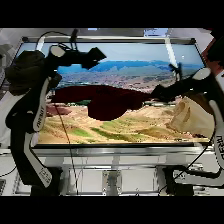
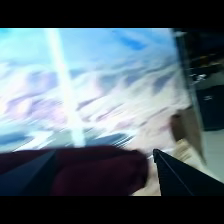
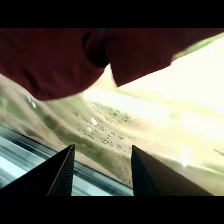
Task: Fold the shirts.
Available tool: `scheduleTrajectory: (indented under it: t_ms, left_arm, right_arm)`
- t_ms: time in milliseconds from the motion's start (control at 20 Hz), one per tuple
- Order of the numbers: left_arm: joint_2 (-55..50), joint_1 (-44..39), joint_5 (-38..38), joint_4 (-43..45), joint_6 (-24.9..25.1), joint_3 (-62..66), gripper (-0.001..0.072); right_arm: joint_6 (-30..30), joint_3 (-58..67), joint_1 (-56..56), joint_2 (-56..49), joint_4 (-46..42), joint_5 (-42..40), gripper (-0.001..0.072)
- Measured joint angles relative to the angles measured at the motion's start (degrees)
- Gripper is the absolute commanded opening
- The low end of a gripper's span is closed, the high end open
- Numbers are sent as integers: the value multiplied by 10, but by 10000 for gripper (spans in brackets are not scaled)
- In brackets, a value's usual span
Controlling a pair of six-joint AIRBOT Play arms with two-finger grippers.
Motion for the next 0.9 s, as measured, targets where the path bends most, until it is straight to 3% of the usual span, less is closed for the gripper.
scheduleTrajectory:
  t_ms: [250, 500, 800, 850, 900]
  left_arm:
    - [-1, 96, -131, 146, -39, -11, 695]
    - [-8, 124, -166, 279, -51, -14, 694]
    - [-33, 131, -175, 333, -51, -14, 694]
    - [-37, 131, -175, 337, -50, -14, 694]
    - [-40, 131, -176, 339, -48, -14, 694]
  right_arm:
    - [26, -109, 128, -27, 25, -179, 408]
    - [44, -137, 196, -91, 108, -285, 407]
    - [48, -142, 213, -123, 189, -359, 405]
    - [49, -142, 214, -125, 198, -369, 359]
    - [49, -142, 214, -127, 207, -382, 218]
